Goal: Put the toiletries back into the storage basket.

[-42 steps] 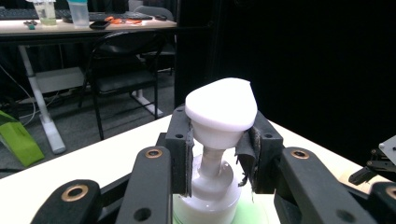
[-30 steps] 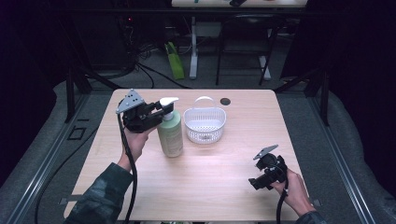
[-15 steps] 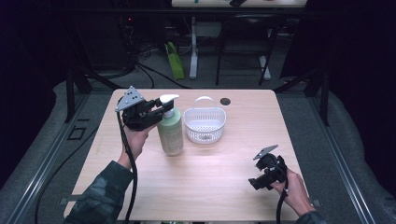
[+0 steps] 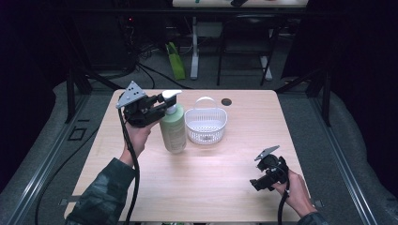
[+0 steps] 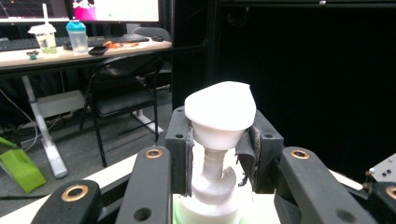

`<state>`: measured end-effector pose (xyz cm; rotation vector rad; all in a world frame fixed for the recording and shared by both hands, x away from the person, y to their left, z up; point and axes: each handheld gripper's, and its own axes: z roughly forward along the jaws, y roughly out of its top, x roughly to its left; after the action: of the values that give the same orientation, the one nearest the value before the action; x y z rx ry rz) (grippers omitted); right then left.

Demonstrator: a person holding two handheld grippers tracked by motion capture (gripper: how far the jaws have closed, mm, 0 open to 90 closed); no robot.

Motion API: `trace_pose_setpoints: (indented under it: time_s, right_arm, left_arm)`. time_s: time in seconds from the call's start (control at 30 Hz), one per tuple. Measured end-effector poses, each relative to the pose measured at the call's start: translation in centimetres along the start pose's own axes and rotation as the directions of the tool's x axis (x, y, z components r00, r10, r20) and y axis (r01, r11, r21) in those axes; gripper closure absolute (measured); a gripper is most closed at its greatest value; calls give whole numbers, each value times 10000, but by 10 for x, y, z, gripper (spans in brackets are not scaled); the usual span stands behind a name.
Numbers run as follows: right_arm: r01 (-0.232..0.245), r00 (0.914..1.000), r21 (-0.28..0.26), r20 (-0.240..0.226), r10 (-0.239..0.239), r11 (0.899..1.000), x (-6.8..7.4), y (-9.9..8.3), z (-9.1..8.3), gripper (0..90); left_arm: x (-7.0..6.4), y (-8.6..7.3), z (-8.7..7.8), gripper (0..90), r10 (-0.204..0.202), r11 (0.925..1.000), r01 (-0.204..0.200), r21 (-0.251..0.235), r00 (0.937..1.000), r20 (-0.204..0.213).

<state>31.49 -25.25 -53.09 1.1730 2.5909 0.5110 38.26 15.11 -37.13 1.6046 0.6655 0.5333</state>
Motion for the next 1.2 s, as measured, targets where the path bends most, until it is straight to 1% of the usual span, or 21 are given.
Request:
trace_pose_setpoints:
  time_s: [0.13, 0.37, 0.5, 0.8, 1.2]
  right_arm:
    - [12, 10000, -1, 11, -12, 10000, 0, 0, 0, 73]
    - [15, 10000, 2, 9, -15, 10000, 0, 0, 0, 75]
    - [3, 10000, -15, 2, -3, 10000, 0, 0, 0, 75]
    - [12, 10000, -10, 11, -12, 10000, 0, 0, 0, 76]
    - [9, 10000, 20, 44, -9, 10000, -1, 0, 1, 79]
  left_arm:
    - [-1, 5, 1, 671, 53, 10000, -53, -74, 10000, 18]
    - [-3, 10, 3, 670, 156, 9998, -156, -141, 9999, 40]
    - [-3, 13, 4, 671, 169, 9997, -168, -199, 9999, 27]
    - [-3, 24, 4, 671, 376, 9988, -377, -324, 9993, -12]
    - [-3, 35, 5, 670, 499, 9976, -501, -475, 9987, -48]
